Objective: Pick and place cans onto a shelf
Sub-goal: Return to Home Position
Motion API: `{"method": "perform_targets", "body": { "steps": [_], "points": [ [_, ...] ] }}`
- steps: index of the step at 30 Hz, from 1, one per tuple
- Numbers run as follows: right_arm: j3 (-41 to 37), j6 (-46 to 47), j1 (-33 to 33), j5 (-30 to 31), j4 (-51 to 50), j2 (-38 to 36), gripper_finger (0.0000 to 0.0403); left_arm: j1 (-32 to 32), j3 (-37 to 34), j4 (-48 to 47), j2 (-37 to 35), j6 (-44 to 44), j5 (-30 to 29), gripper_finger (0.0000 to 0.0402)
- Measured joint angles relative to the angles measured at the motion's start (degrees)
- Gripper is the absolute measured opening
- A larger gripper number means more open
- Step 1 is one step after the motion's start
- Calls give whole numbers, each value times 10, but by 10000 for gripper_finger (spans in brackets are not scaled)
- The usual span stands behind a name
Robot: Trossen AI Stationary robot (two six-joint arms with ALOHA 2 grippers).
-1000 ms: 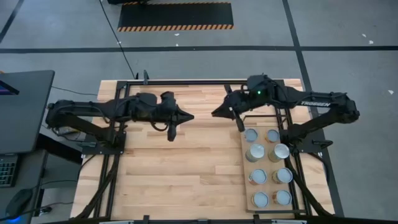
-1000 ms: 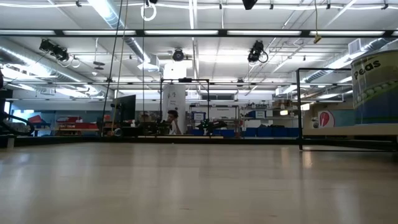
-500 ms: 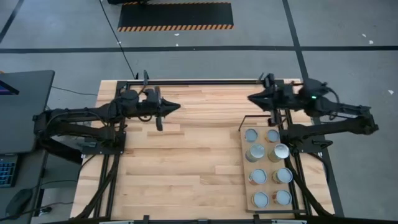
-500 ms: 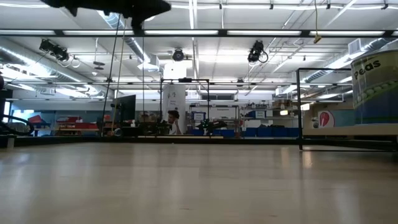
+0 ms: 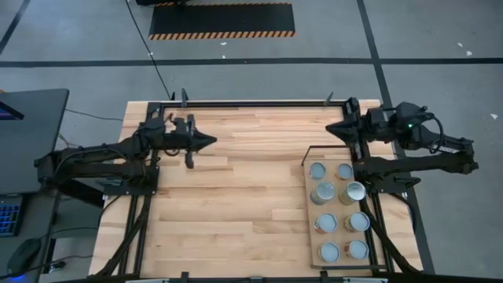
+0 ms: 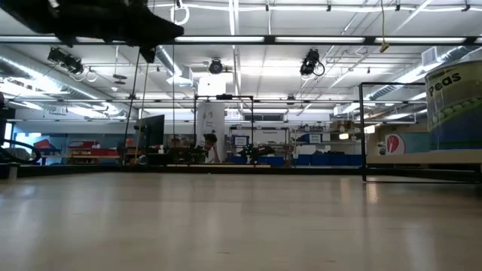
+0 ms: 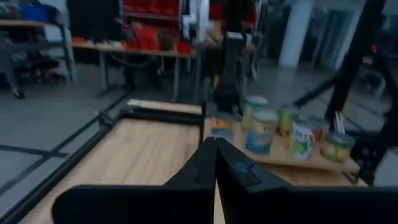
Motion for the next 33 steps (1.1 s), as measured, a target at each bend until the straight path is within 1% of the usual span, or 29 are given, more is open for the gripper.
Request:
{"method": "perform_targets", "body": {
  "steps": [2, 4, 6, 10, 12, 14, 18, 21, 23, 26, 28, 30, 31, 32, 33],
  "points": [
    [-2, 31, 9, 0, -15, -6, 29, 13, -35, 35, -27, -22, 5, 11],
    [-10, 57, 24, 6, 7, -9, 29, 23, -67, 65, -61, -35, 7, 11],
    [-20, 74, 46, 38, 32, -9, 29, 31, -93, 86, -94, -38, 7, 11],
    [-54, 73, 101, 127, 69, -3, 27, 39, -129, 86, -145, -66, 6, 11],
    [-62, 72, 128, 134, 72, 0, 28, 39, -138, 82, -162, -76, 7, 11],
    [-64, 50, 146, 128, 67, -6, 29, 37, -140, 82, -170, -71, 7, 11],
    [-62, 21, 156, 128, 31, -75, 28, 38, -142, 70, -169, -52, 6, 11],
    [-62, -2, 156, 131, -35, -150, 28, 38, -143, 25, -160, -42, 1, 11],
    [-64, -20, 156, 130, -82, -201, 29, 38, -144, 1, -160, -46, -13, 11],
    [-86, -48, 156, 134, -102, -271, 29, 38, -144, -1, -161, -48, -19, 11],
    [-108, -58, 156, 135, -99, -311, 28, 38, -144, 20, -161, -49, -19, 11],
    [-128, -58, 156, 145, -90, -316, 27, 35, -143, 30, -162, -71, -19, 11],
    [-135, -53, 157, 156, -107, -314, 27, 33, -143, 31, -163, -85, -24, 11],
    [-142, -42, 156, 167, -103, -308, 27, 26, -143, 32, -165, -93, -35, 11],
    [-150, -27, 156, 180, -70, -296, 27, 17, -143, 39, -165, -94, -46, 11]
  ]
}}
